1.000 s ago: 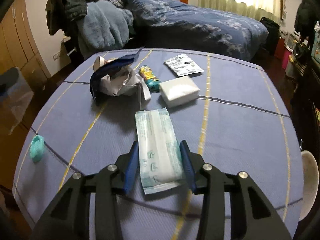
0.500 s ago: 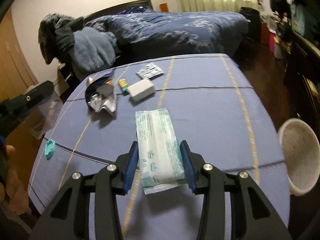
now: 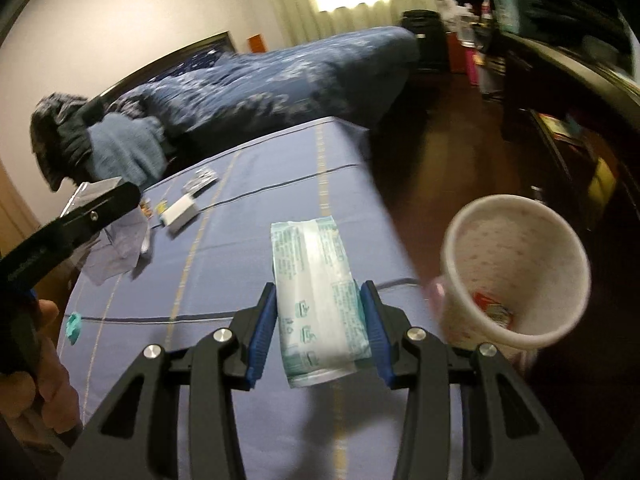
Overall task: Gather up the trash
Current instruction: 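Carry both items over the wastebasket and open both tools to release them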
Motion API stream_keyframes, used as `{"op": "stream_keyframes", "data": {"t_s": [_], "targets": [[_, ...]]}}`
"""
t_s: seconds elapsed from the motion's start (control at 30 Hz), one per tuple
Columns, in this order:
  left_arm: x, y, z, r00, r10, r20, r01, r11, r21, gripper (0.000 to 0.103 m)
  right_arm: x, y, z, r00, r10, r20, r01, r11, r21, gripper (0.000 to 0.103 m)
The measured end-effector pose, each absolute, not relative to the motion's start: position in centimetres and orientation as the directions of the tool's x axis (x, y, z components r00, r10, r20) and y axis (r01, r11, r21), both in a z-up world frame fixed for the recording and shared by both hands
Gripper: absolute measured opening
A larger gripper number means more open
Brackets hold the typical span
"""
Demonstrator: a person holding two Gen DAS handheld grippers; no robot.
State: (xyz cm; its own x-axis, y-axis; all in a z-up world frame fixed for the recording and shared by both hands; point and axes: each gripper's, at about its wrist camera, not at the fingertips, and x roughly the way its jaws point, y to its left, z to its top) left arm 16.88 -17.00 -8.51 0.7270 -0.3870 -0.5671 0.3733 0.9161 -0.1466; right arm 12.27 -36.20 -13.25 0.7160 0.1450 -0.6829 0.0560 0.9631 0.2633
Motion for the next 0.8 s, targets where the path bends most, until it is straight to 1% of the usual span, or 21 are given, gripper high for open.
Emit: {"op": "stream_keyframes", "data": {"t_s": [0.3, 0.8], "targets": [[17.4, -24.7, -8.9, 0.678, -0.455, -0.577, 0.498, 0.862, -0.095, 0.025, 10.1, -42.4, -13.4, 0.738, 0.039, -0.674, 0.191, 0.945, 0.264, 0.043], [18.8, -35.2, -9.7, 0.588, -0.532, -0.610, 0.638, 0.768, -0.054, 0.025, 9.2, -51.0, -15.0, 0.717, -0.134, -0.685, 0.398, 0.885, 0.243, 0.043]]}}
